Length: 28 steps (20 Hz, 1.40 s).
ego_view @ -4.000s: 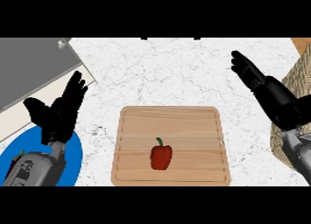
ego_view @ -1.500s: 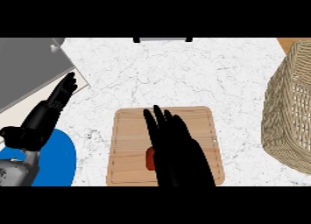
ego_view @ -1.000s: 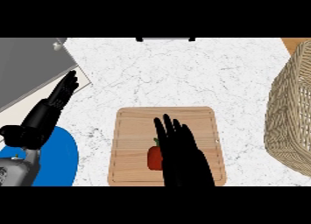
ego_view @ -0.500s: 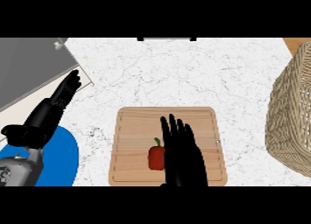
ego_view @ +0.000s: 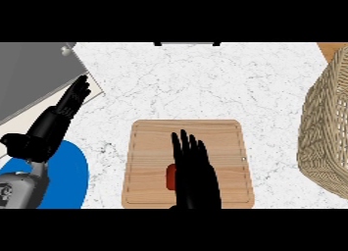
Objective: Pick the bell pepper from the cutting board and place it in the basket
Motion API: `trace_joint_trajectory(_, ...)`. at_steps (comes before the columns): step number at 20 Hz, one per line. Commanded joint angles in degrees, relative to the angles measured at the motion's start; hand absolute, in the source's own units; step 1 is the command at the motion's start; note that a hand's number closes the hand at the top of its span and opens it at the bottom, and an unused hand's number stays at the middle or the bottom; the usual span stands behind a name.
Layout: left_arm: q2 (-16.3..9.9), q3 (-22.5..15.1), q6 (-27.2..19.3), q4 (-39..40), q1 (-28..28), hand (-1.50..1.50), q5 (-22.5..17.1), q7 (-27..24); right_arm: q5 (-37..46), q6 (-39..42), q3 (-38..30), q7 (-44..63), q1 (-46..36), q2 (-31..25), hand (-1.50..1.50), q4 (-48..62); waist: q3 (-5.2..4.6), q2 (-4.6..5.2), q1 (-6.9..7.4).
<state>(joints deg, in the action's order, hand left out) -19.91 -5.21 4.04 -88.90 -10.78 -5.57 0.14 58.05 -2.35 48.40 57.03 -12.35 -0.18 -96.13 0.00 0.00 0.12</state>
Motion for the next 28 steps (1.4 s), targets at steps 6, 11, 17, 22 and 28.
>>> trace_joint_trajectory(6, 0.41, 4.02, 4.26, 1.24, 0.89, 0.0, 1.05, -2.0, -1.3, 3.94, -3.25, 2.06, -3.58, 0.16, -1.5, 0.34, -0.01, -0.01, -0.04)
trace_joint_trajectory(11, 2.04, 3.97, 3.76, -2.45, 1.69, 0.0, 1.71, 0.5, -0.04, 0.88, -2.31, -0.44, -0.96, 0.16, -1.5, 6.53, 0.0, 0.0, 0.06)
trace_joint_trajectory(17, 3.73, 4.02, 3.99, -5.17, 2.4, 0.0, 3.12, 3.05, -3.73, -3.61, 2.64, 4.95, -6.9, 0.16, -1.5, 11.72, 0.0, 0.01, 0.42)
trace_joint_trajectory(22, 3.74, 5.2, 5.19, -1.23, -0.3, 0.0, 4.53, 1.14, -6.57, -7.87, 2.06, 3.92, -9.55, 0.16, -1.5, 17.9, 0.0, 0.07, 0.33)
trace_joint_trajectory(28, 5.25, 5.57, 6.32, -0.67, 3.34, 0.0, 5.59, -2.0, -4.91, -5.25, 0.28, 2.28, -5.9, 0.16, -1.5, 17.79, 0.0, 0.0, 0.07)
